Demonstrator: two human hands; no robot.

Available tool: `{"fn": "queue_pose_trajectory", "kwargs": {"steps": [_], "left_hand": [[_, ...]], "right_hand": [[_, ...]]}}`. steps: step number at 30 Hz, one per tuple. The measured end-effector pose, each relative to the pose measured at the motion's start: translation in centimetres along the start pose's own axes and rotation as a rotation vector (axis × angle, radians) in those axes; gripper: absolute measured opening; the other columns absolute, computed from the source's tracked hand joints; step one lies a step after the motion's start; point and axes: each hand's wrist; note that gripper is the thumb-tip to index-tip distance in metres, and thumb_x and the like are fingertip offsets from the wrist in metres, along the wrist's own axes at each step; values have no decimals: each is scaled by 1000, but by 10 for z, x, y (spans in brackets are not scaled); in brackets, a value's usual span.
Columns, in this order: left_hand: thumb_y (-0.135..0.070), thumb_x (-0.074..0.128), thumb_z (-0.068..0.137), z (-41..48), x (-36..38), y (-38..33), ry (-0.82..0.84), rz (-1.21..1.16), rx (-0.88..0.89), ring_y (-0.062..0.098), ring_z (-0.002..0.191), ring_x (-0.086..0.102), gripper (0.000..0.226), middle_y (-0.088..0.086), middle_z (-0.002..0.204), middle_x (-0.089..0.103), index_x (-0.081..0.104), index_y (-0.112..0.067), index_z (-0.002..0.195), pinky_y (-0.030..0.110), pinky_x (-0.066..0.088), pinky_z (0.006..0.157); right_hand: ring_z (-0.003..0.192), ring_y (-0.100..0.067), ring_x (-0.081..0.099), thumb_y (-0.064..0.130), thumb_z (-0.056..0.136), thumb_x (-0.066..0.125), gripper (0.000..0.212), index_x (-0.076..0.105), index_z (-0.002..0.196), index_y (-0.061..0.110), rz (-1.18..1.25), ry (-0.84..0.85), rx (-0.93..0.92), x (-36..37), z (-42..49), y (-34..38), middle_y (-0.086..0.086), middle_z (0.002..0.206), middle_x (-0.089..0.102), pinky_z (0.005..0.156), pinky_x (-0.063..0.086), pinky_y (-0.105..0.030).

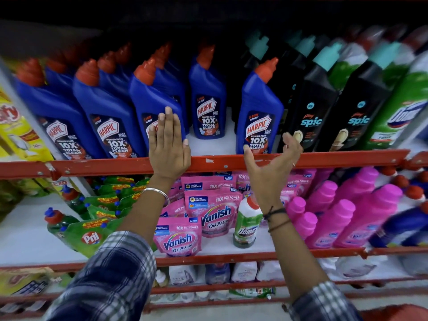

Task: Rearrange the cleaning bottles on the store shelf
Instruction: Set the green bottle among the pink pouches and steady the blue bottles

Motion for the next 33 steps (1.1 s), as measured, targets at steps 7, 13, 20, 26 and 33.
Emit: {"fn": "queue_pose_trajectory", "kwargs": {"steps": [7, 13, 20, 26, 33], "left_hand": [[-27, 30, 95, 0, 0, 1, -6, -35, 4, 19, 147, -4, 66, 4, 160, -9, 1, -7, 151, 40, 3, 119], [-27, 30, 95, 0, 0, 2, 6, -64, -5, 18, 147, -4, 66, 4, 160, -9, 1, -8, 152, 40, 2, 118], [-27, 31, 94, -2, 0, 3, 31, -91, -14, 18, 148, -2, 67, 4, 160, -7, 3, -7, 152, 42, 8, 117], [-28, 29, 95, -1, -1, 3, 35, -104, 1, 18, 148, -1, 66, 5, 160, -8, 2, -7, 152, 41, 6, 118], [-27, 30, 94, -1, -2, 4, 31, -123, 10, 17, 148, -1, 67, 5, 160, -9, 2, -7, 151, 41, 6, 118]], "right_hand": [[132, -37, 31, 43, 71, 79, 108, 15, 144, -3, -225, 70, 51, 30, 23, 18, -25, 145, 30, 107, 34, -41], [126, -41, 40, 40, 66, 82, 109, 19, 143, -3, -275, 7, 99, 42, 25, 19, -25, 141, 37, 101, 43, -52], [122, -37, 46, 41, 64, 83, 101, 29, 138, 0, -191, -37, 60, 58, 18, 39, -19, 137, 43, 91, 48, -48], [118, -34, 49, 49, 58, 84, 104, 31, 135, 2, -197, -12, 48, 81, 5, 59, -15, 131, 49, 88, 51, -47], [125, -35, 47, 51, 57, 84, 107, 30, 135, 2, -238, -7, 49, 95, -9, 66, -16, 137, 47, 89, 52, -48]]}}
Point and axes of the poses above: each hand's wrist, its own z-axis towards the middle knuckle, its own x-axis out of the palm, y = z × x
